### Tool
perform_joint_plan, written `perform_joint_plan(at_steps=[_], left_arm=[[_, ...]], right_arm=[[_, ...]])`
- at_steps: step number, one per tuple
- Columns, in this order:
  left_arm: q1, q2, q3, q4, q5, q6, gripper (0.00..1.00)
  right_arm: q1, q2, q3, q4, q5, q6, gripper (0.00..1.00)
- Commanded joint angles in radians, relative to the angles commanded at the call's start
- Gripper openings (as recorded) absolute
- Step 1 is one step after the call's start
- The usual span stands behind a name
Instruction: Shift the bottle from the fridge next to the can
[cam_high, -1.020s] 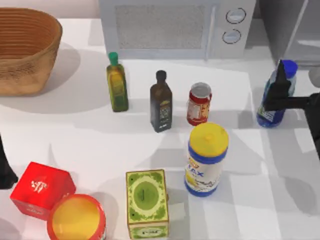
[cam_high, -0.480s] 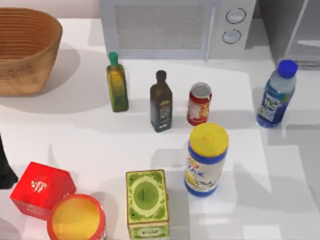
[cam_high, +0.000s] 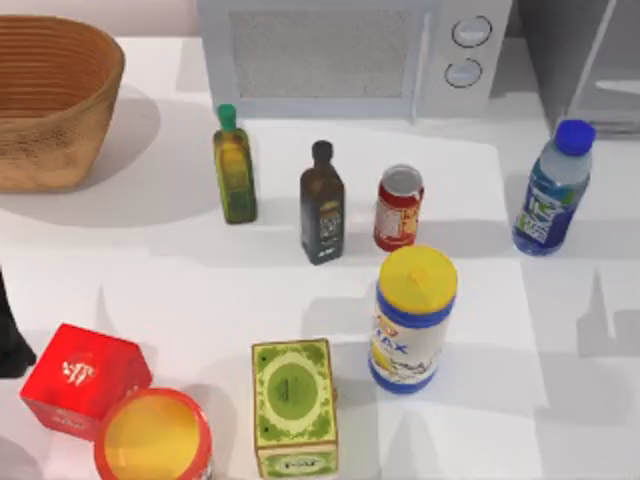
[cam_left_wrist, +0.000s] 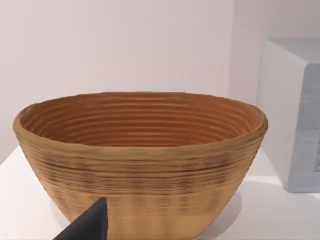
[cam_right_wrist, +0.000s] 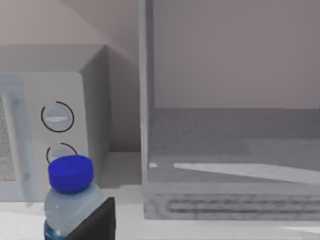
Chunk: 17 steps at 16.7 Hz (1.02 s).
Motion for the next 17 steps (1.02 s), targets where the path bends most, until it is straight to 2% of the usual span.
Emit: perform_joint_plan(at_steps=[5, 13, 17], left_arm=[[0.0, 0.0, 0.0, 0.0, 0.0, 0.0, 1.0], [0.0, 0.0, 0.0, 0.0, 0.0, 0.0, 1.0], [0.0, 0.0, 0.0, 0.0, 0.0, 0.0, 1.0]], right_arm=[[-0.048, -0.219, -0.051, -0.19, -0.046, -0.004, 1.0], [-0.05, -0.239, -0.042, -0.213, -0.047, -0.004, 1.0], [-0.052, -0.344, 0.044, -0.363, -0.046, -0.004, 1.0]])
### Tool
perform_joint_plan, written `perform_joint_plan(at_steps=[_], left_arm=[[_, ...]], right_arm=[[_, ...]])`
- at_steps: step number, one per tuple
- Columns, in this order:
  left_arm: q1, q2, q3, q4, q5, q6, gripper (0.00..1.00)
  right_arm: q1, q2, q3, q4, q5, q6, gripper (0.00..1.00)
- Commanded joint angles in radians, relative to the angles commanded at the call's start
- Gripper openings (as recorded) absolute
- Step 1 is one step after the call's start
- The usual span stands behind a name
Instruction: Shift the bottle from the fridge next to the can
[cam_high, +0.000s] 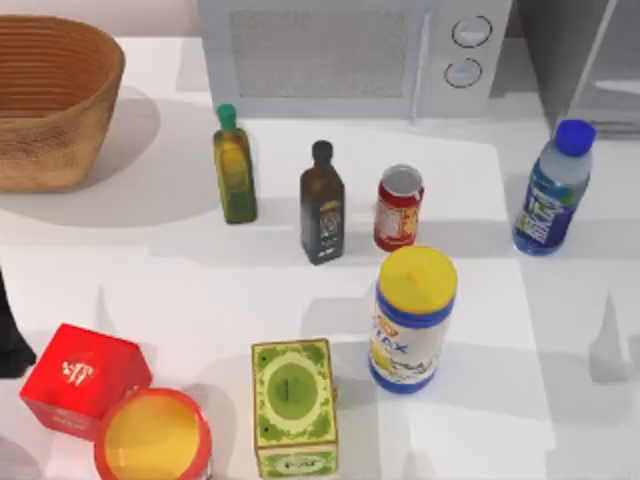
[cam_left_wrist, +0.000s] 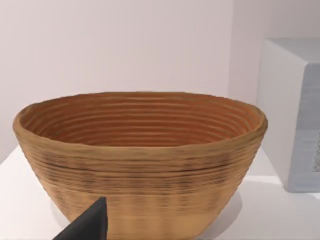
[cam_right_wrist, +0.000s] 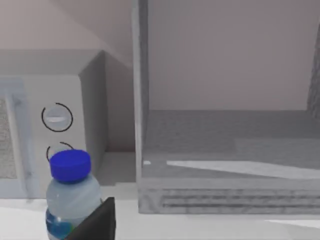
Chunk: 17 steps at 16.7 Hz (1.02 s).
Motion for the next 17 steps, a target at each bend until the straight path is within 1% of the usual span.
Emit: perform_joint_plan(at_steps=[3, 11, 14, 17], left_arm=[[0.0, 0.0, 0.0, 0.0, 0.0, 0.0, 1.0], [0.0, 0.0, 0.0, 0.0, 0.0, 0.0, 1.0], [0.0, 0.0, 0.0, 0.0, 0.0, 0.0, 1.0], [0.0, 0.0, 0.0, 0.0, 0.0, 0.0, 1.0]], right_arm=[[0.001, -0.125, 0.103, -0.222, -0.002, 0.0, 1.0], [-0.001, -0.493, 0.405, -0.957, -0.004, -0.007, 1.0], [-0.003, -0.601, 0.494, -1.157, -0.004, -0.009, 1.0], [-0.004, -0.672, 0.551, -1.275, -0.004, -0.011, 1.0]])
